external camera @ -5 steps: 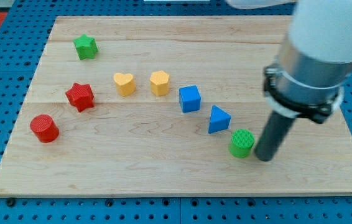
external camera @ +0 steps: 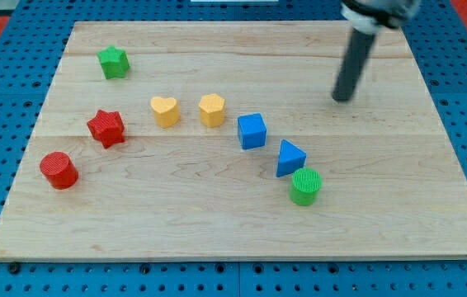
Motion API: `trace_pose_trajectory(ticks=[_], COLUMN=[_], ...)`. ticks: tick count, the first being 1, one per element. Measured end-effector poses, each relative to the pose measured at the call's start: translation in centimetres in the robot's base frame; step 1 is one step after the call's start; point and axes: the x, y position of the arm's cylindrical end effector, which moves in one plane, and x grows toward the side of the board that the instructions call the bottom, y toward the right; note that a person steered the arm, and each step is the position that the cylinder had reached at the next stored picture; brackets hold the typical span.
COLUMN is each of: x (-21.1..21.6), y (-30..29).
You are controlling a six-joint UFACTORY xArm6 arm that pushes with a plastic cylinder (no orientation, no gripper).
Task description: Move the green star closer to the blue triangle
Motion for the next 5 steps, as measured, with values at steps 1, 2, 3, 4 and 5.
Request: trace_pose_trajectory(ticks=[1, 2, 3, 4, 5], x=[-8.4, -13.2, -11.9, -5.9, -4.0], y=[-9.8, -22.8, -34.5, -40.3, -33.6])
